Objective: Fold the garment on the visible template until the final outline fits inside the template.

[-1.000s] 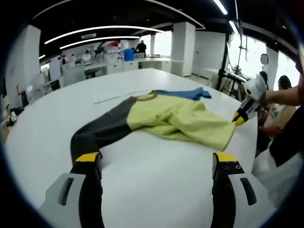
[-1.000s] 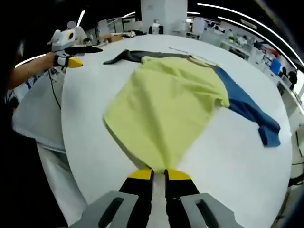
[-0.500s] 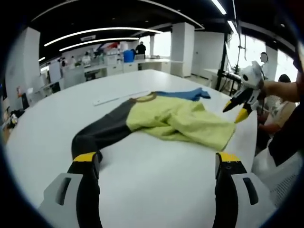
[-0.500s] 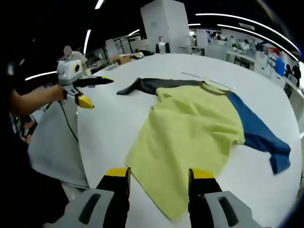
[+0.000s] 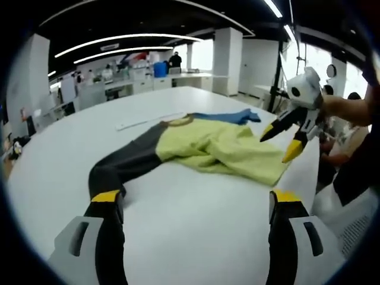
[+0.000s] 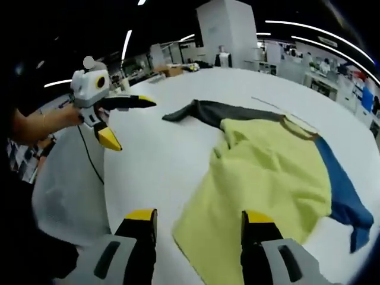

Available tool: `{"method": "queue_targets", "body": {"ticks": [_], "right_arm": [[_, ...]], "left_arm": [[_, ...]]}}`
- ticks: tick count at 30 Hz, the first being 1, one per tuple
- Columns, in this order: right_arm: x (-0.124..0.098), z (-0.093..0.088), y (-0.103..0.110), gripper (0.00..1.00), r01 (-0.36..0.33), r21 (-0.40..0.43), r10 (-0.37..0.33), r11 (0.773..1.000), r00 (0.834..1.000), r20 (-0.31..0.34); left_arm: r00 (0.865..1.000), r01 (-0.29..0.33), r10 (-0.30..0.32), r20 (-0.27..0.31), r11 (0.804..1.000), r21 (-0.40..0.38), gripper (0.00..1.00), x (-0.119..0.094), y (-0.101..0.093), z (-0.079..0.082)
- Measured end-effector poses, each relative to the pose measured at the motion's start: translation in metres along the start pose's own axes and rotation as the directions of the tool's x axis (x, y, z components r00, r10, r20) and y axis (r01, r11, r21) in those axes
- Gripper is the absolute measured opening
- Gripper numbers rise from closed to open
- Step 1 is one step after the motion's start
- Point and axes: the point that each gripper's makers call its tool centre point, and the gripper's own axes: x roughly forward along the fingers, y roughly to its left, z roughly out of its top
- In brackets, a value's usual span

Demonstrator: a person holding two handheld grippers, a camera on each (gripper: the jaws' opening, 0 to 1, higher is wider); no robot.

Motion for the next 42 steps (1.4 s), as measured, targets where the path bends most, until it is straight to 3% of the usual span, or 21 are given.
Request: {"method": "queue_targets", "body": {"ticks": [5,13,22,29,31,38,42], "right_arm": [[0.017,0.009,0.003,0.50,-0.011,-0.023,0.011,1.000,1.000,-0.013],[0.041,0.018,-0.003,0.41,0.003,-0.043,-0.004,0.999,0.999,-0.035],[0.064,0.019,-0.018,0.29,0.058,-0.045,-0.061,0.997,0.996,-0.071],[0.079,0.013,-0.016,0.20,0.098,-0.098,-0.109,0.990,0.987,-0.114],[0.081,0.009,-0.022,0.16,0.140,-0.129,-0.157,0.982,0.979,-0.132],[0.082,0.011,-0.030,0.05,0.205,-0.088,-0.215,0.975,0.969,-0.118],[0.082,0.012,-0.032,0.00,0.187,-0.032,-0.190,0.982,0.975,-0.115]], "left_arm": [[1.000,0.005,-0.004,0.021,1.000,-0.026,0.99,0.000,-0.004,0.000],[1.000,-0.002,0.002,0.008,0.999,-0.034,0.99,0.002,-0.004,-0.003],[1.000,0.000,-0.001,-0.003,0.999,-0.037,0.99,0.003,-0.004,-0.011],[1.000,0.006,-0.006,-0.010,0.999,-0.043,0.98,0.003,-0.006,-0.016],[1.000,0.010,-0.010,-0.012,0.999,-0.043,0.98,0.004,-0.007,-0.017],[1.000,0.013,-0.013,-0.018,0.999,-0.046,0.98,0.003,-0.007,-0.020],[1.000,0.017,-0.017,-0.017,0.999,-0.044,0.97,0.004,-0.009,-0.019]]}}
